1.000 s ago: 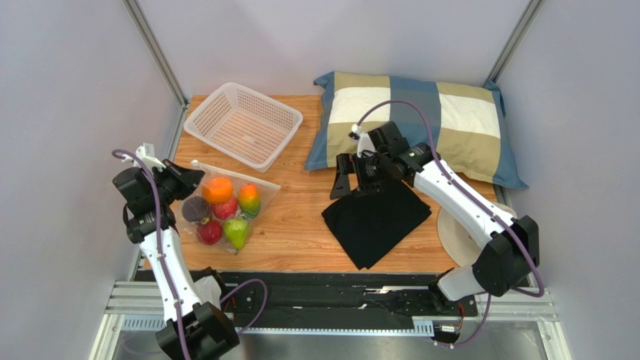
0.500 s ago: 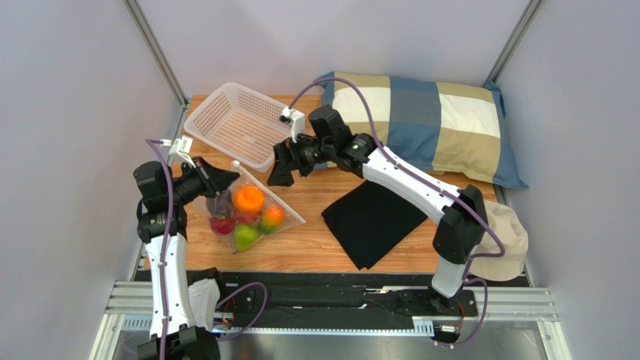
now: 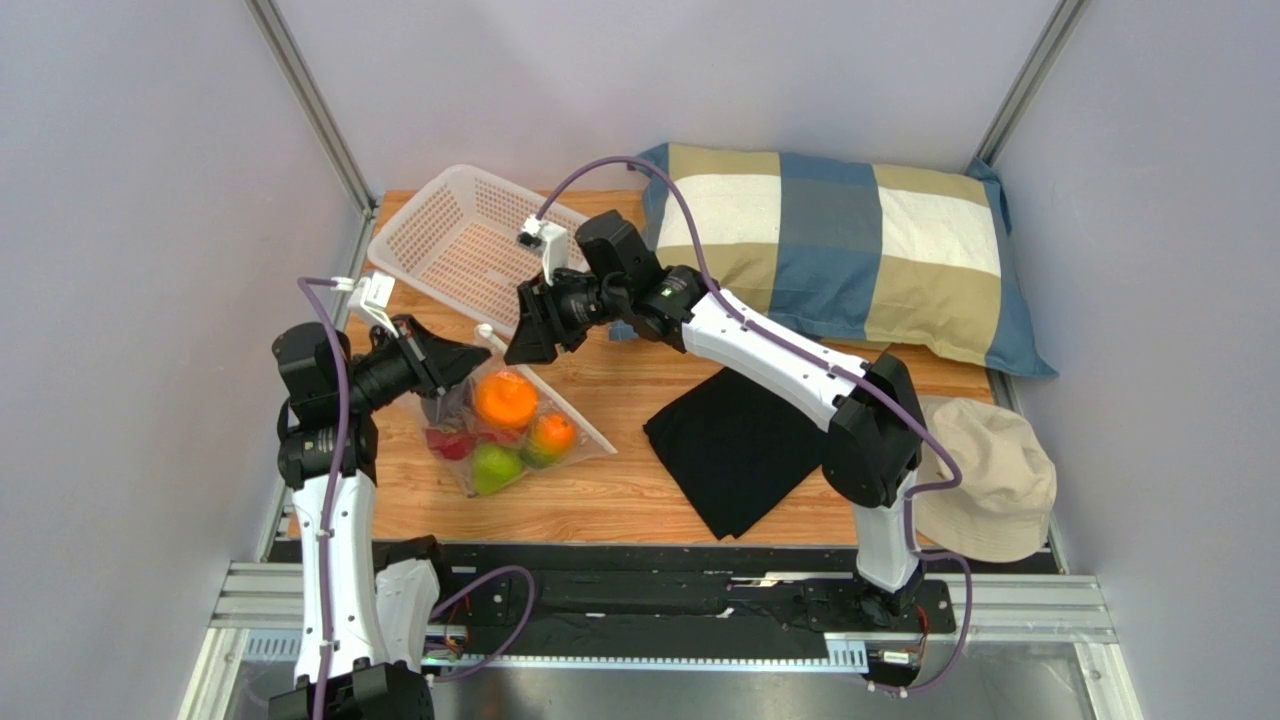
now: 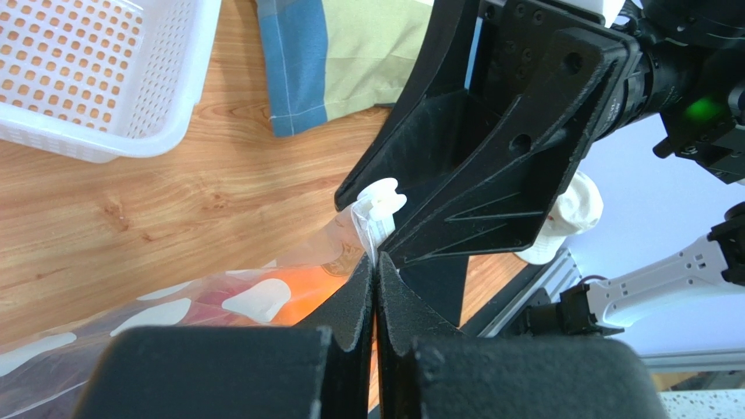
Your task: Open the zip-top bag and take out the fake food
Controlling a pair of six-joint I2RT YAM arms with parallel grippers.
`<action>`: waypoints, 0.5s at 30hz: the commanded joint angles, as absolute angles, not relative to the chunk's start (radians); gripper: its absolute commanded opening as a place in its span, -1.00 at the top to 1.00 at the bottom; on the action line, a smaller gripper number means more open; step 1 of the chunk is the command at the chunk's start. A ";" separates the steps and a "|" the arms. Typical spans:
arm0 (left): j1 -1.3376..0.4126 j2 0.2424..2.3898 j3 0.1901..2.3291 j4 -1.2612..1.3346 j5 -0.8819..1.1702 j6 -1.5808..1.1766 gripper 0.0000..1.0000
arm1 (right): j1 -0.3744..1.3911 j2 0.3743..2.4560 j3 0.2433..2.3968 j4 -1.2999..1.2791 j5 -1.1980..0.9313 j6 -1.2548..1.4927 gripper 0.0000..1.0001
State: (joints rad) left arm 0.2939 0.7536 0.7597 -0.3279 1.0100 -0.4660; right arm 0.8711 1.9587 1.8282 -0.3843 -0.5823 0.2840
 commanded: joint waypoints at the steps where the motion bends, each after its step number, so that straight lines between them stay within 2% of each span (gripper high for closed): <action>1: 0.287 0.736 0.750 -0.249 1.048 -0.488 1.00 | 0.887 1.965 1.870 -0.313 -0.632 0.319 0.10; 2: 0.285 0.736 0.749 -0.244 1.049 -0.495 1.00 | 0.888 1.971 1.871 -0.310 -0.634 0.324 0.24; 4: 0.287 0.741 0.749 -0.230 1.057 -0.502 1.00 | 0.887 1.982 1.896 -0.324 -0.640 0.333 0.41; 5: 0.287 0.749 0.749 -0.224 1.057 -0.514 1.00 | 0.887 1.997 1.908 -0.333 -0.658 0.333 0.75; 6: 0.285 0.752 0.747 -0.218 1.057 -0.517 1.00 | 0.887 2.003 1.943 -0.350 -0.670 0.328 0.94; 7: 0.285 0.755 0.752 -0.221 1.051 -0.517 1.00 | 0.884 2.009 1.959 -0.394 -0.681 0.316 1.00; 15: 0.287 0.782 0.801 -0.423 0.922 -0.359 1.00 | 0.812 1.918 1.887 -0.396 -0.767 0.348 1.00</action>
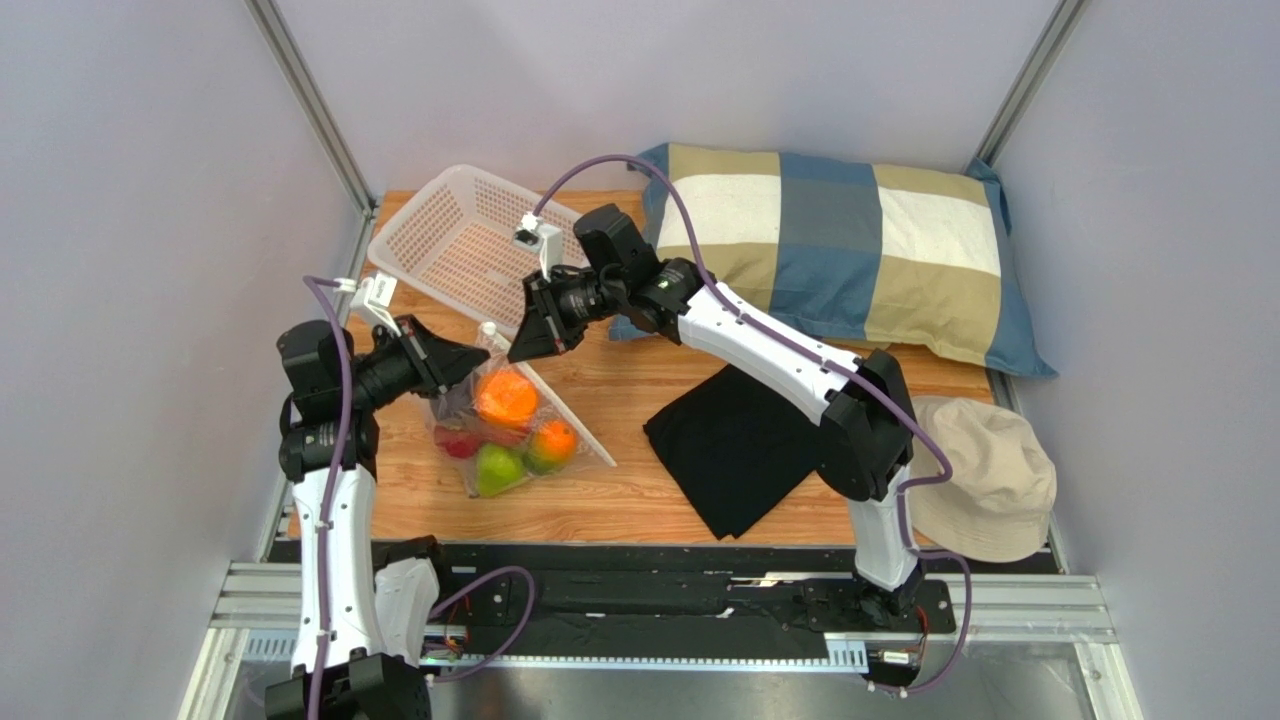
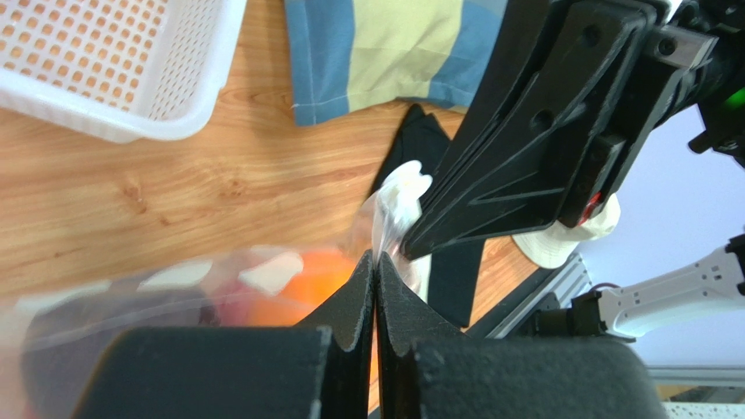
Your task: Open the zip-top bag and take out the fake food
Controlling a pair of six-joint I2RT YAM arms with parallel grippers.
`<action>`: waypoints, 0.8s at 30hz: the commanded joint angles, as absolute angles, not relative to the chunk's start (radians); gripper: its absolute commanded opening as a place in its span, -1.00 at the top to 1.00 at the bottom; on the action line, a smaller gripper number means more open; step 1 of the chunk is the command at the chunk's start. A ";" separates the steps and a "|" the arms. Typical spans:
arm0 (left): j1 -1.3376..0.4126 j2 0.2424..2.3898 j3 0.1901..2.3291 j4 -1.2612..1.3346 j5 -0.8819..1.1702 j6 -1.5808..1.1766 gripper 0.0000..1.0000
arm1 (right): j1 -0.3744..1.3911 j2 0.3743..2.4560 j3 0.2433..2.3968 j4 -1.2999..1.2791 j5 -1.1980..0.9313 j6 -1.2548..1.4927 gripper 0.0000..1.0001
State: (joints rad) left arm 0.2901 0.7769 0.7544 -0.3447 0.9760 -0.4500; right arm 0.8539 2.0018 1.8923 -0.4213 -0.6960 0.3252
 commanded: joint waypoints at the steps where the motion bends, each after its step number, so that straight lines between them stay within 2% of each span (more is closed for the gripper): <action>1: 0.287 0.782 0.801 -0.429 0.905 -0.351 1.00 | 0.805 1.917 1.887 -0.394 -0.794 0.348 1.00; 8: 0.287 0.798 0.796 -0.347 1.009 -0.379 1.00 | 0.813 1.953 1.914 -0.417 -0.910 0.351 1.00; 9: 0.285 0.799 0.795 -0.338 1.043 -0.382 0.76 | 0.813 1.951 1.914 -0.416 -0.914 0.351 1.00; 11: 0.287 0.802 0.790 -0.302 1.074 -0.393 0.46 | 0.813 1.956 1.922 -0.420 -0.923 0.350 1.00; 12: 0.285 0.798 0.779 -0.287 1.095 -0.409 0.18 | 0.813 1.960 1.927 -0.423 -0.942 0.351 1.00; 16: 0.284 0.816 0.741 -0.186 1.152 -0.454 -0.03 | 0.815 1.965 1.919 -0.408 -0.973 0.365 1.00; 22: 0.273 0.868 0.715 -0.204 1.163 -0.443 0.03 | 0.813 1.976 1.950 -0.393 -1.000 0.394 1.00; 24: 0.272 0.862 0.710 -0.198 1.149 -0.446 0.60 | 0.815 1.980 1.963 -0.405 -1.000 0.394 1.00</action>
State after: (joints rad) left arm 0.2794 0.8696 0.7204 -0.2424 1.1259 -0.4538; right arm 0.8131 1.9972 1.8881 -0.4297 -0.9459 0.3672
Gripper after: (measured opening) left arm 0.387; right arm 0.011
